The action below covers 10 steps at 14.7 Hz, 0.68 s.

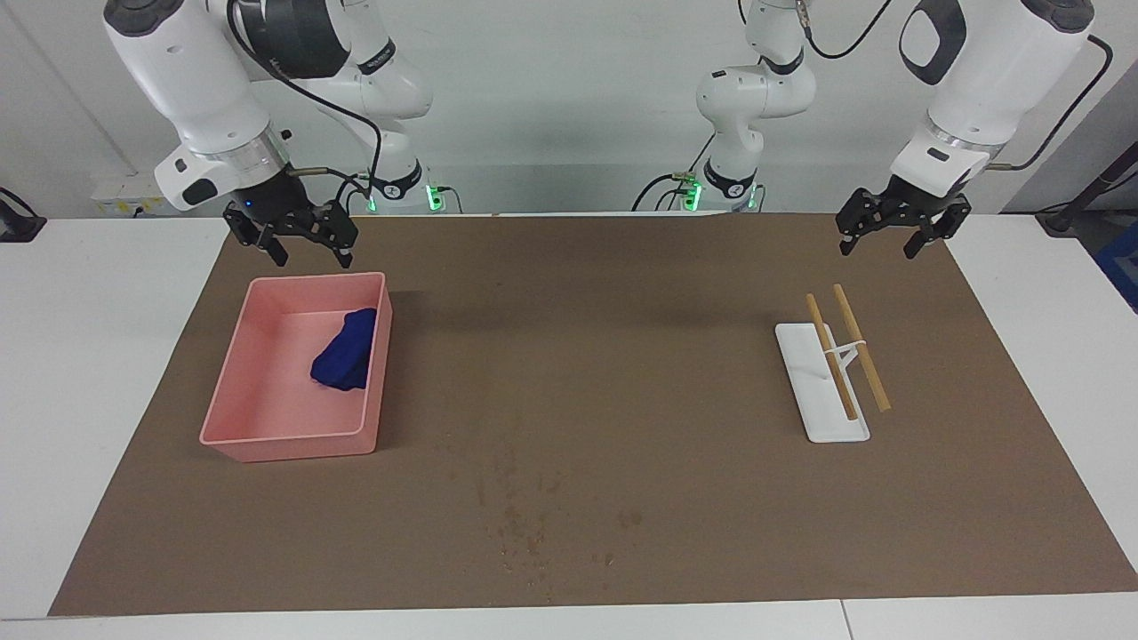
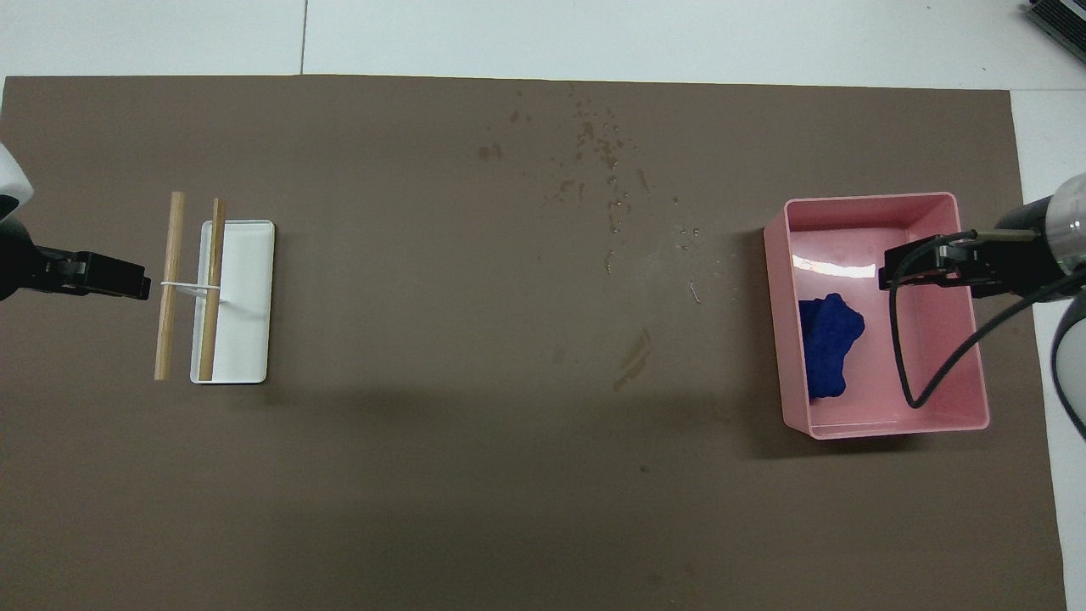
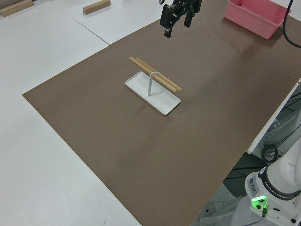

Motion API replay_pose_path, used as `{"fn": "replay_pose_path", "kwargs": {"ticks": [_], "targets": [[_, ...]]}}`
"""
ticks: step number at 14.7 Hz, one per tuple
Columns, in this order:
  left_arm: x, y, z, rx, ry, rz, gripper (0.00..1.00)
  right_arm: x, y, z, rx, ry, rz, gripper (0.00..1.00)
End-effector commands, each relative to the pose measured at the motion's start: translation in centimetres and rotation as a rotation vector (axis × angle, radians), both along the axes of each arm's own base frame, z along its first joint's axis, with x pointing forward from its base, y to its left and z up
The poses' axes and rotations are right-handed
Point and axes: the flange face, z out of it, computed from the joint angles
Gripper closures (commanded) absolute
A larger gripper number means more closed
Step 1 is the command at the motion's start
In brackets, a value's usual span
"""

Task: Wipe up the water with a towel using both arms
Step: 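Open the right gripper and withdraw it from the pink bin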

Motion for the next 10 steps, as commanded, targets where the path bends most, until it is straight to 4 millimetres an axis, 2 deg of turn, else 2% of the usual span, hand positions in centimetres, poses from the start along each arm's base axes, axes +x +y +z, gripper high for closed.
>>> {"fn": "replay_pose_path", "kwargs": {"ticks": [1, 4, 10], "targets": [[-0.6, 0.1, 0.3, 0.003, 0.006, -0.011, 0.0, 0.5, 0.5, 2.0, -0.069, 0.014, 0.071, 0.0], [-0.6, 0.1, 0.3, 0.003, 0.006, -0.011, 0.0, 0.3, 1.7, 2.3, -0.111, 0.051, 0.096, 0.0], [-0.6, 0.1, 0.3, 0.003, 0.006, -0.011, 0.0, -0.1, 1.7, 1.9, -0.091, 0.066, 0.097, 0.0]]}}
